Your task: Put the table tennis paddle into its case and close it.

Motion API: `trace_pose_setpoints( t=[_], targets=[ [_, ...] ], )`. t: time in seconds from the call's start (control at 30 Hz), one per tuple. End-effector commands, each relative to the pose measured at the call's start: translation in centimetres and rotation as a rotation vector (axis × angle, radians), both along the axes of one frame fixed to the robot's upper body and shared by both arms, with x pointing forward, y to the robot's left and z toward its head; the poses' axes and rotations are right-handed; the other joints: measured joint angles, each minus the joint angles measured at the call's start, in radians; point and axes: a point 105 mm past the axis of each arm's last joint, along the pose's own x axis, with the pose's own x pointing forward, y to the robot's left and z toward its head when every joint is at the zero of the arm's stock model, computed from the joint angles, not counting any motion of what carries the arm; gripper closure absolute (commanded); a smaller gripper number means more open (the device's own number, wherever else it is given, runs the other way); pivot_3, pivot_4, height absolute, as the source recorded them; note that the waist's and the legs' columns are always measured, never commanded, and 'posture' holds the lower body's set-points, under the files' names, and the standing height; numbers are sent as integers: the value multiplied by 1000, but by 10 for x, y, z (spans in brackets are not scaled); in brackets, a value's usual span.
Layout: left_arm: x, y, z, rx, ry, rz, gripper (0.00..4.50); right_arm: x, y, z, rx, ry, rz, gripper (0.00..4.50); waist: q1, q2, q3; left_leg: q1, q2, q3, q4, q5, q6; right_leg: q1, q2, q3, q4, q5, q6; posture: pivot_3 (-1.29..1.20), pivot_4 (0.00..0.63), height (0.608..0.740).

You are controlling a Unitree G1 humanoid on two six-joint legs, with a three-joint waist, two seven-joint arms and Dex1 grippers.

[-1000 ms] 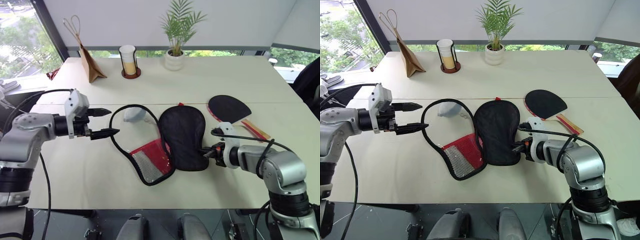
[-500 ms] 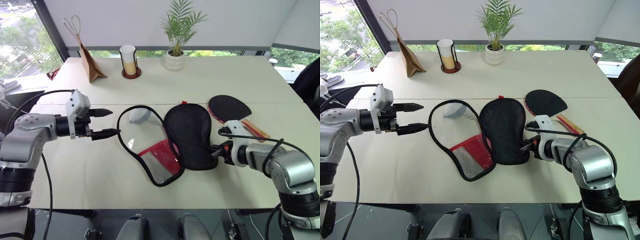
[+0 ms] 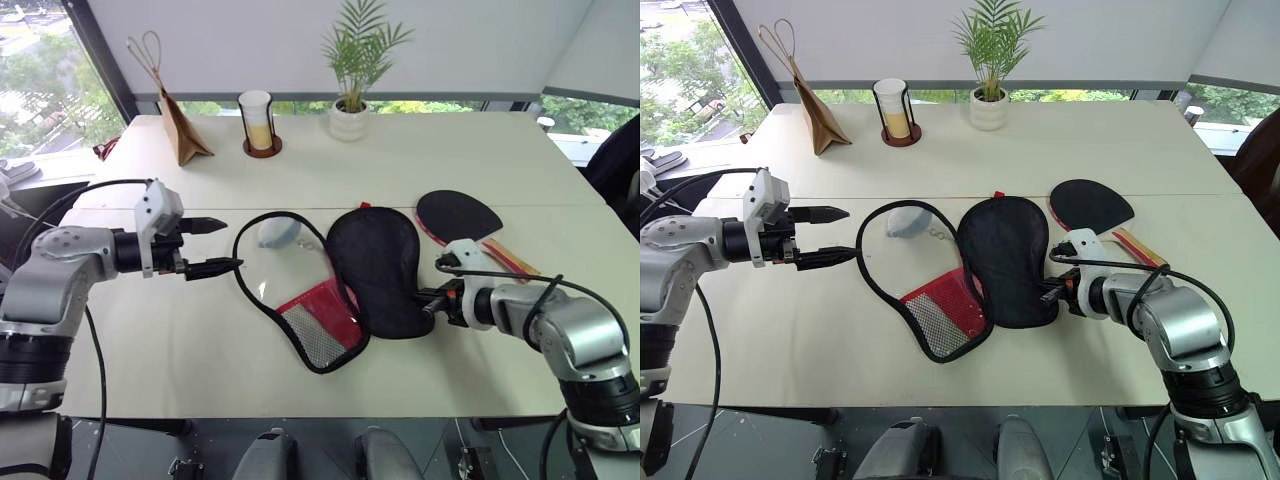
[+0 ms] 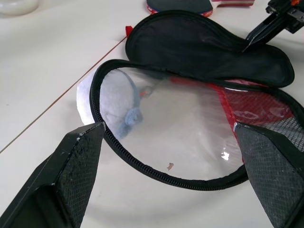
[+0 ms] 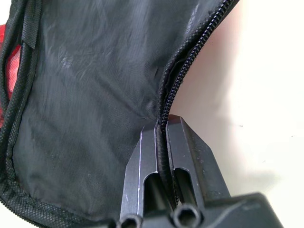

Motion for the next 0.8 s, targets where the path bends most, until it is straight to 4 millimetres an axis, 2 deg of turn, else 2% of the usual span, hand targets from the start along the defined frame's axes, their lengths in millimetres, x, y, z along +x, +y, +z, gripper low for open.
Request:
trace_pose_setpoints(
  t=[0.03,0.13,0.27,0.37,0.47,0.53,0.6,0.67,0.8],
  targets=[
    [-3,-1,10,2,-43,-12,0,1,1,13,3,-44,14,3563,0,0,0,0,0,0,0,0,0,0,0,0,0,0,0,0,150,740],
    [-3,-1,10,0,-43,-11,0,3,-4,23,-5,-76,-6,2036,1,0,0,0,0,0,0,0,0,0,0,0,0,0,0,0,150,740],
    [-3,-2,10,0,-42,-14,0,8,-22,44,-41,-135,-58,19,4,0,0,0,0,0,0,0,0,0,0,0,0,0,0,0,150,740],
    [-2,-3,10,2,-42,-18,0,14,-42,72,-65,-215,-116,19,7,0,0,0,0,0,0,0,0,0,0,0,-1,0,0,0,150,740],
    [-1,-4,11,3,-42,-25,0,19,-55,89,-94,-271,-143,19,15,0,0,0,0,1,0,0,0,0,0,0,-1,0,0,0,150,740],
    [0,-6,11,3,-43,-35,0,24,-71,97,-119,-298,-164,19,18,0,0,0,0,1,0,0,0,0,0,0,-1,0,0,0,150,740],
    [2,-9,11,0,-46,-42,0,29,-86,97,-145,-301,-172,19,24,0,0,0,0,1,1,0,0,1,0,0,-1,0,0,0,150,740],
    [4,-11,12,-2,-50,-52,0,34,-105,87,-179,-286,-157,19,23,0,0,0,0,1,1,0,1,1,0,0,-2,0,0,0,150,740],
    [5,-13,12,-4,-52,-58,0,41,-127,74,-144,-247,-169,19,17,0,0,0,0,2,1,0,1,1,0,0,-2,0,0,0,150,740]
  ],
)
